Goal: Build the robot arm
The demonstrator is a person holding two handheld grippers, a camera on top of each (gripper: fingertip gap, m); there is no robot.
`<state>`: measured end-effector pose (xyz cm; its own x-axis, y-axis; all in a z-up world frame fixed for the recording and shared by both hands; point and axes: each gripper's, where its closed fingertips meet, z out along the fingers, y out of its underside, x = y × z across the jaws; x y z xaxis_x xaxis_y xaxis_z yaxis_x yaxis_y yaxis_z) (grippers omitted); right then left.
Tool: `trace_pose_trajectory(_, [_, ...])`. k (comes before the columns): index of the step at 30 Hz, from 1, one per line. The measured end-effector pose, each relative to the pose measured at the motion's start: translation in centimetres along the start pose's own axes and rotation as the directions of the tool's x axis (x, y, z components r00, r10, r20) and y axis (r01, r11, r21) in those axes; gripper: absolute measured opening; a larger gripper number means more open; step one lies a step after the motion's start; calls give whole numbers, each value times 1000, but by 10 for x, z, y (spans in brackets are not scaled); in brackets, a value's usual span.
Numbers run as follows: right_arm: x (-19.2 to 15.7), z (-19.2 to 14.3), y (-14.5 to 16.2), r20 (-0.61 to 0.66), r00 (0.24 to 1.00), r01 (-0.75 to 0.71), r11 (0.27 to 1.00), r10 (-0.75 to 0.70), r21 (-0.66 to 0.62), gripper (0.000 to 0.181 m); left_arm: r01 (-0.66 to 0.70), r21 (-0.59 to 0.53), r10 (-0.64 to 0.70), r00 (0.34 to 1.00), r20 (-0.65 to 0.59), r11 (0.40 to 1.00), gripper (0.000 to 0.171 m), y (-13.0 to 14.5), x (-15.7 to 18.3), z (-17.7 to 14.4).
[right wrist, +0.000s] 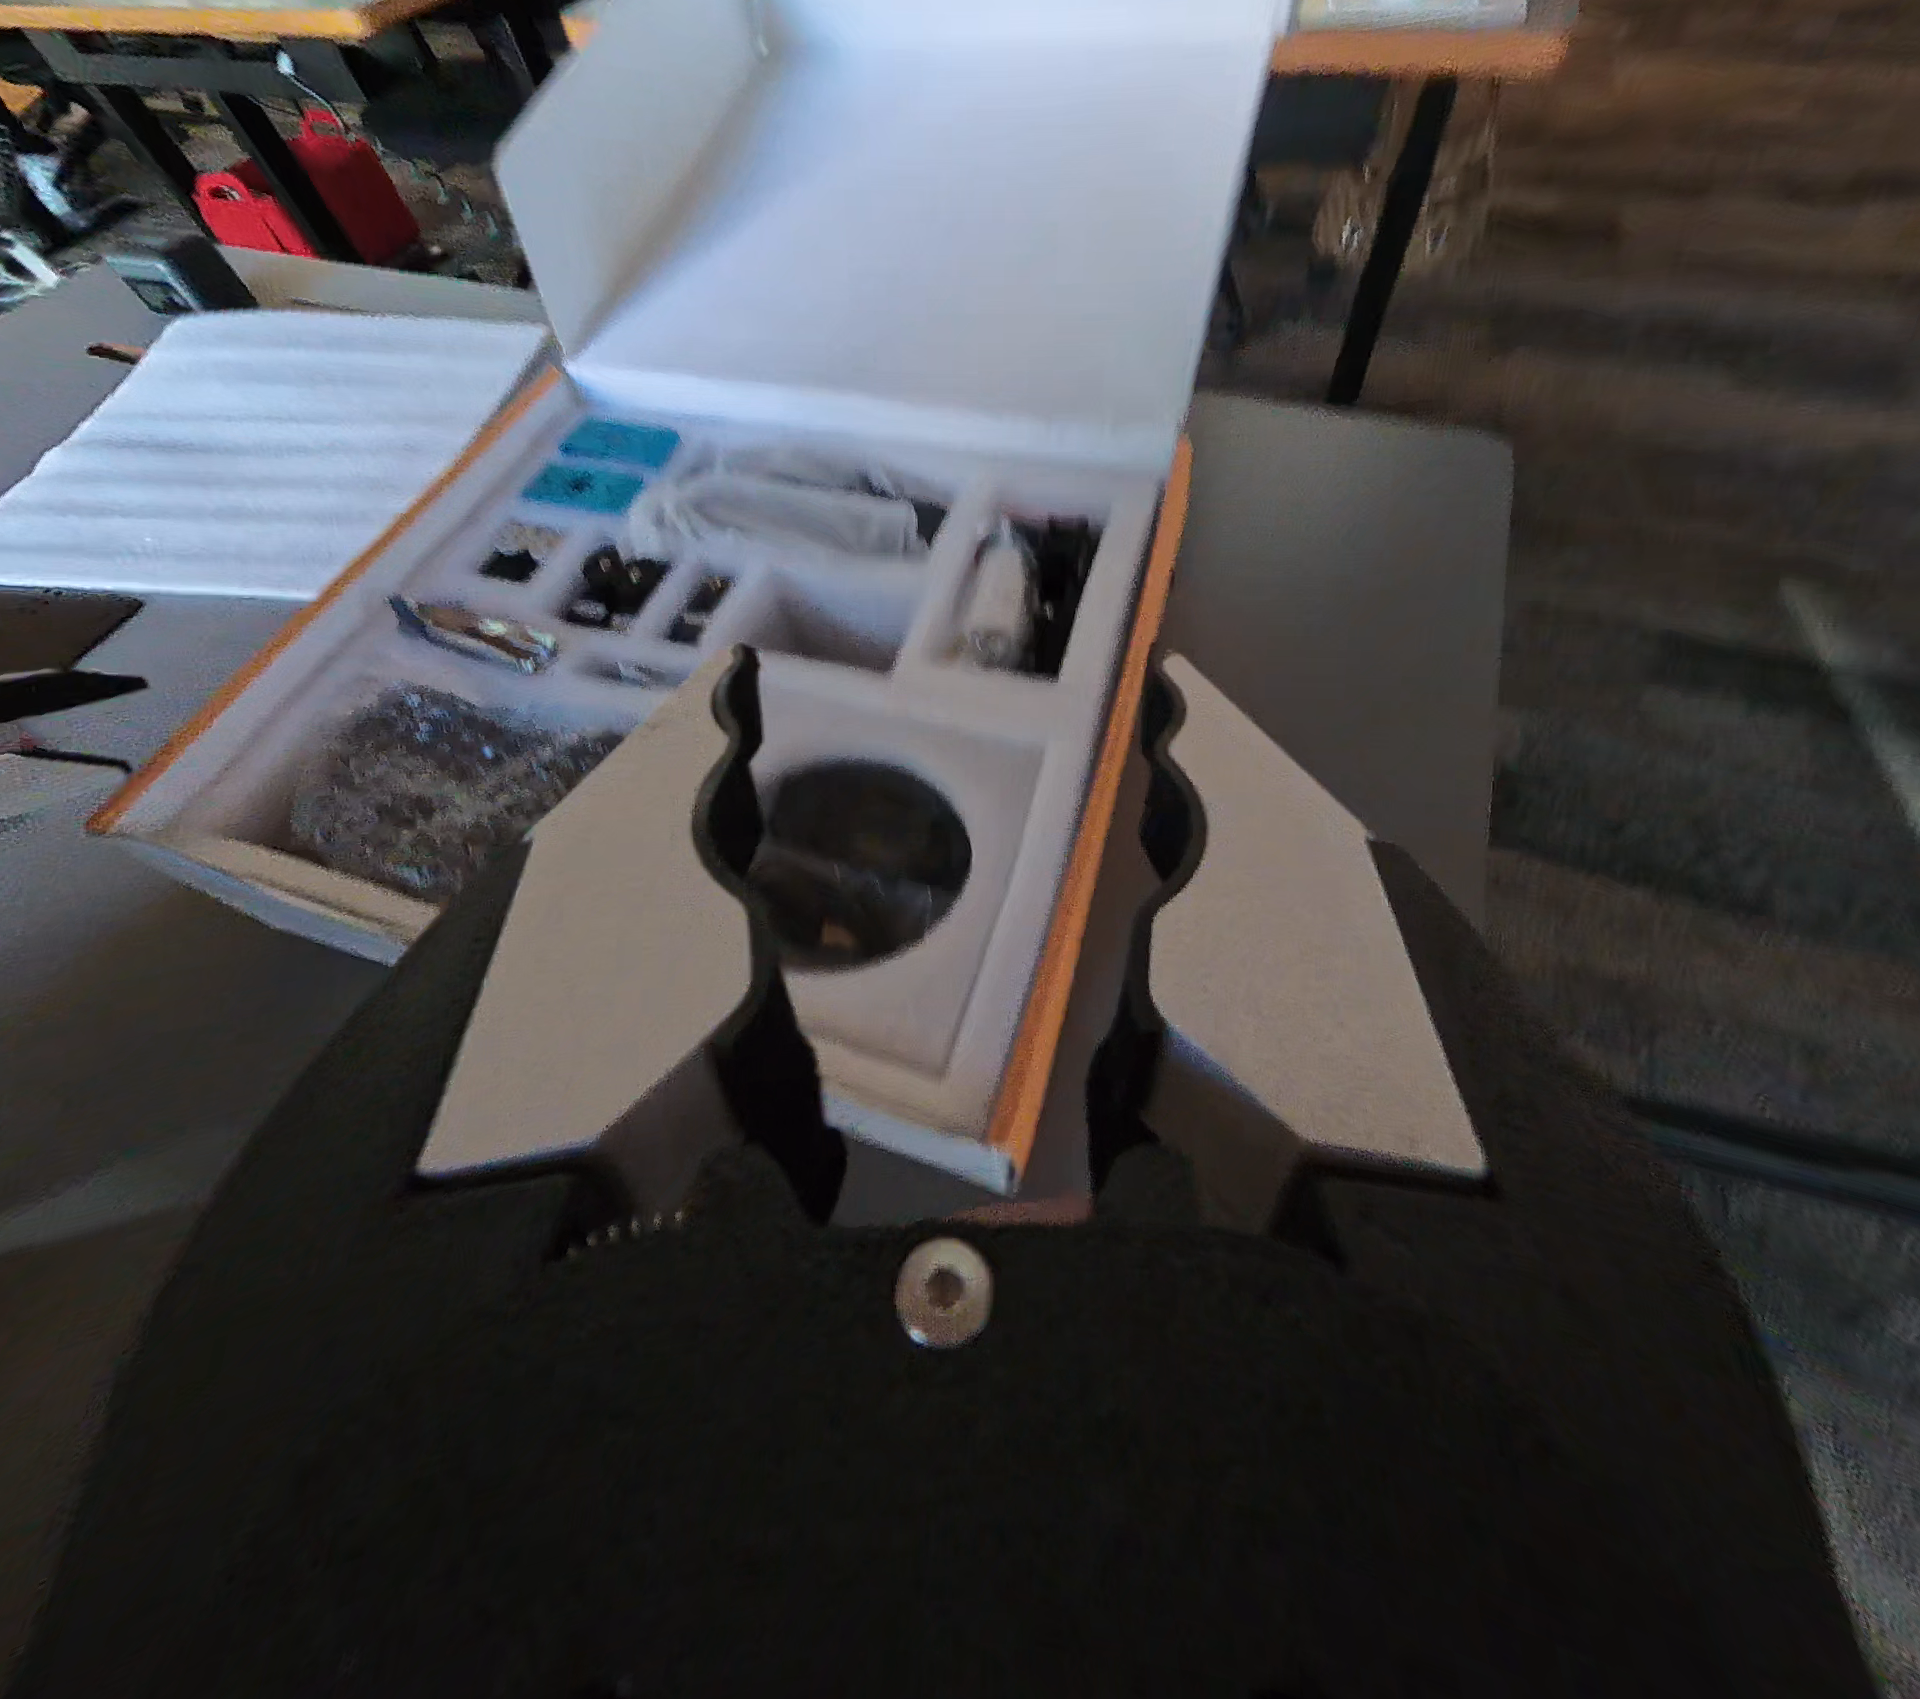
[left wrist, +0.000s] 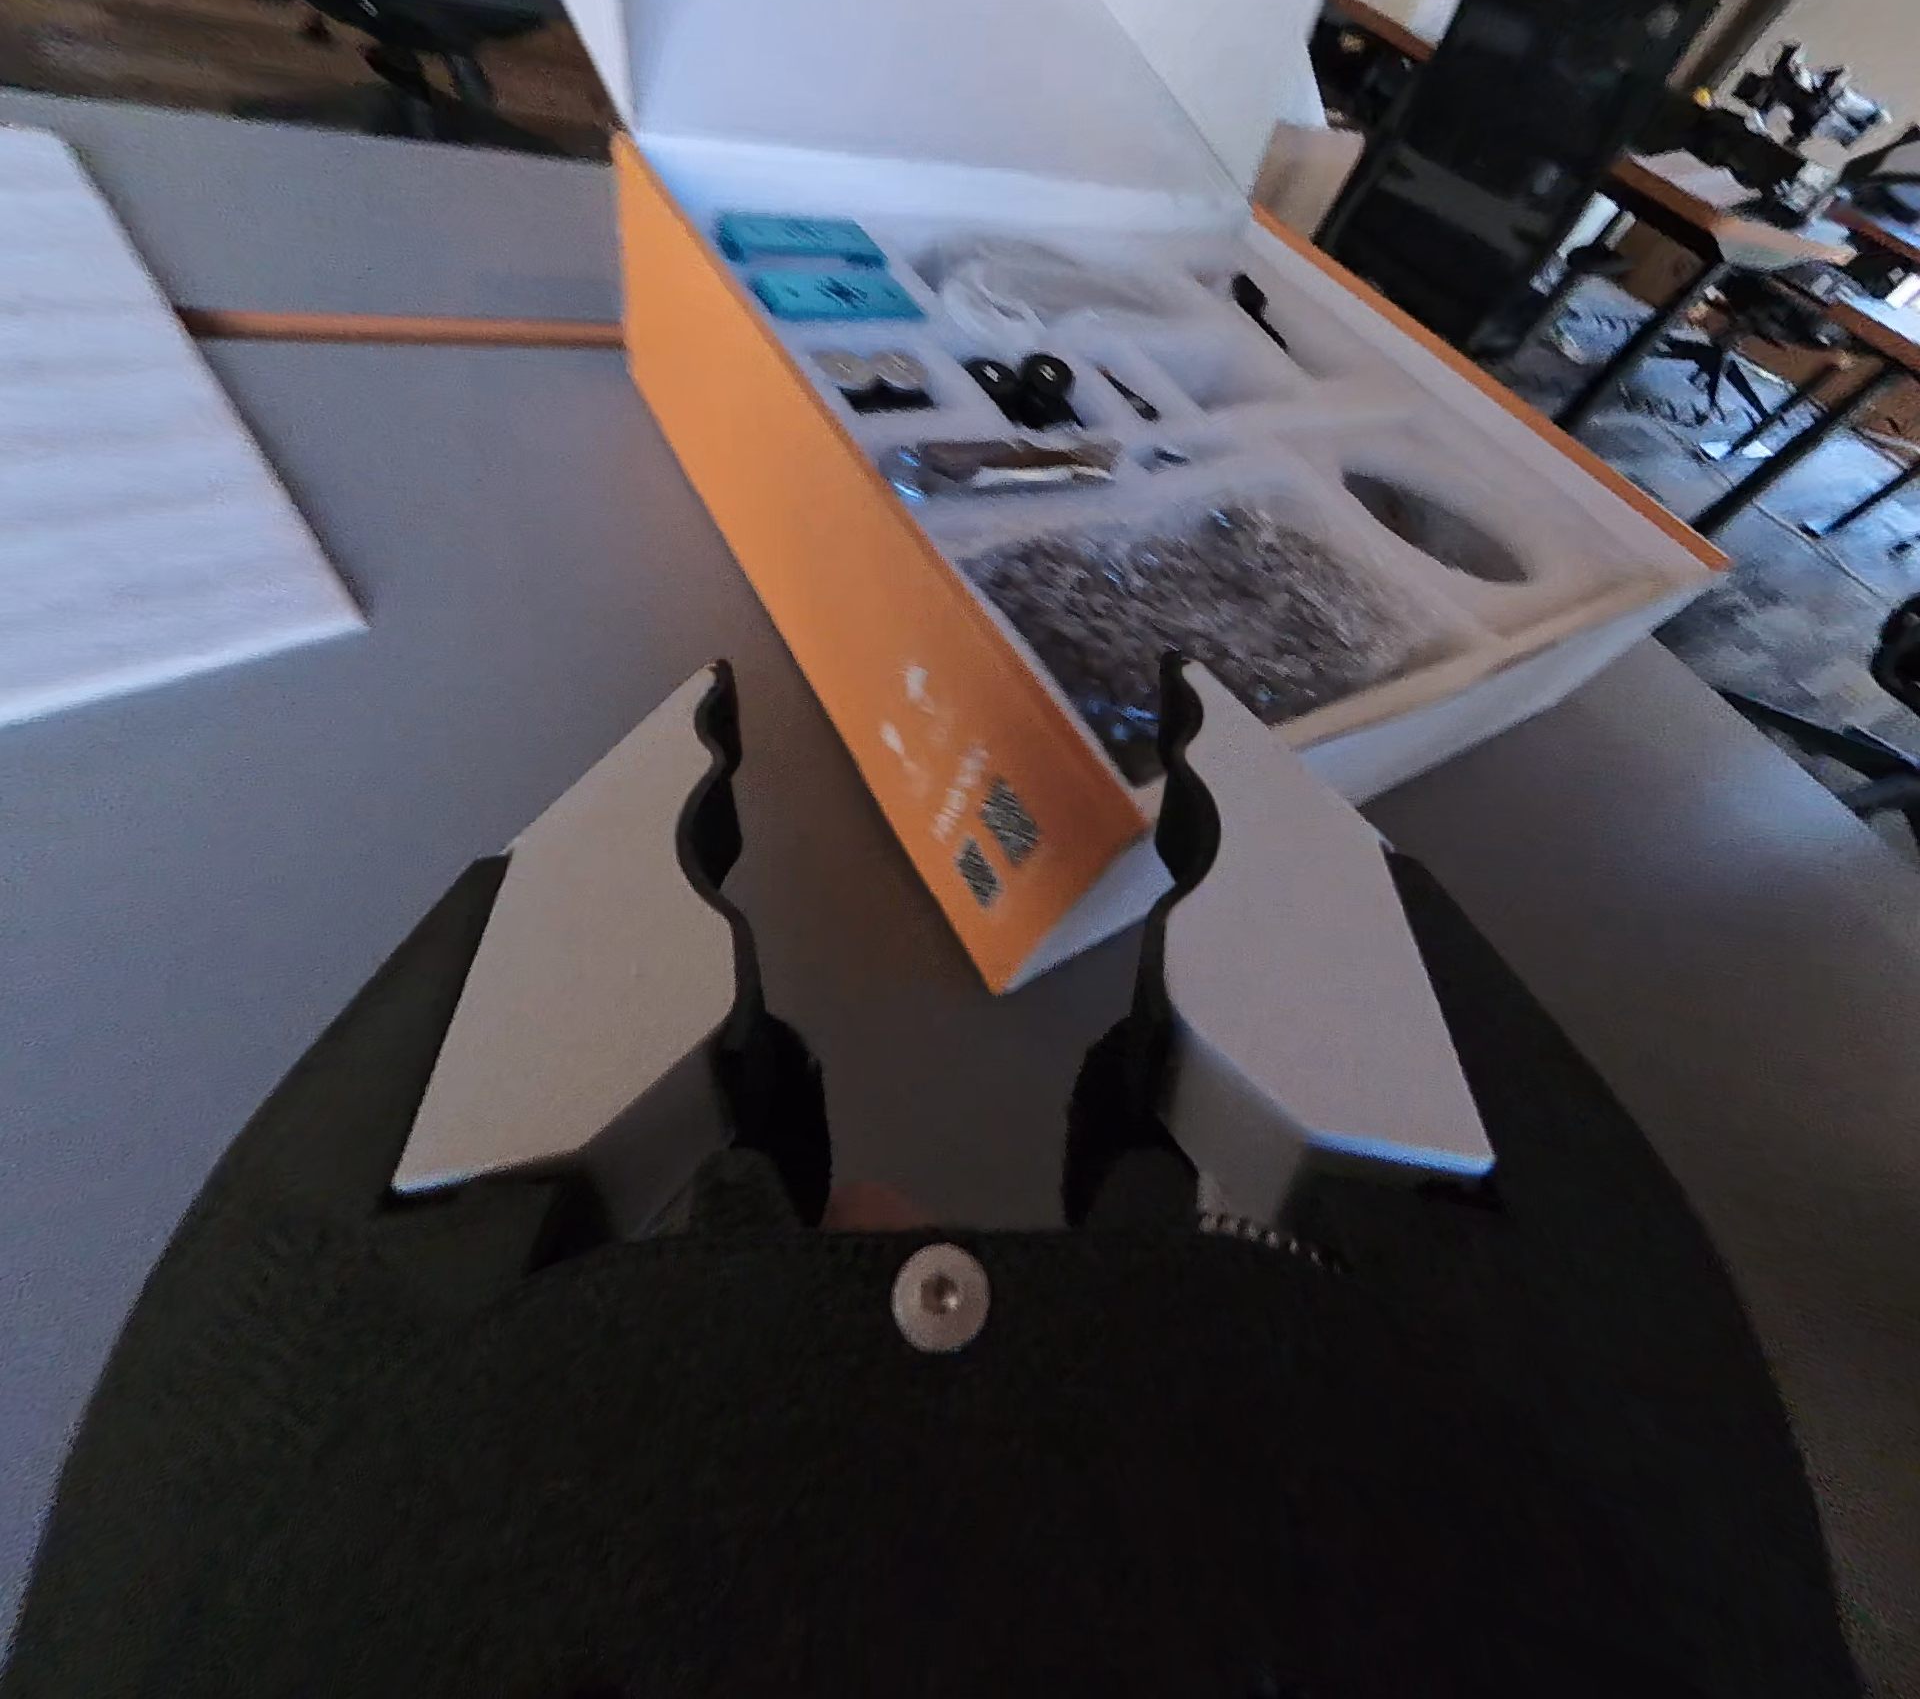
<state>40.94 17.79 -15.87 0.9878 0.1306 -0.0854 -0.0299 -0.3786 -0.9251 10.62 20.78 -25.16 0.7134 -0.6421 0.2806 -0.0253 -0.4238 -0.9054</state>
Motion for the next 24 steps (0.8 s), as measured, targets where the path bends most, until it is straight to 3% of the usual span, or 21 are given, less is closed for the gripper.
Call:
trace_pose_trajectory(3, [-30,23,-16,112,993,14,998,-21,66,60,-8,47,6,999,38,999,80,-9,-22,-5])
trace_pose_trajectory(10, [-56,59,31,151,988,10,1000,-14,25,45,11,49,-11,1000,0,999,77,-10,-21,-13])
trace_pose_trajectory(16, [-44,61,52,96,994,55,995,-47,-81,45,-23,-40,22,1000,-19,999,77,14,-10,-2])
trace_pose_trajectory(24, [-17,63,71,55,998,-4,988,13,-155,45,33,-33,-35,998,-54,999,72,12,-11,-4])
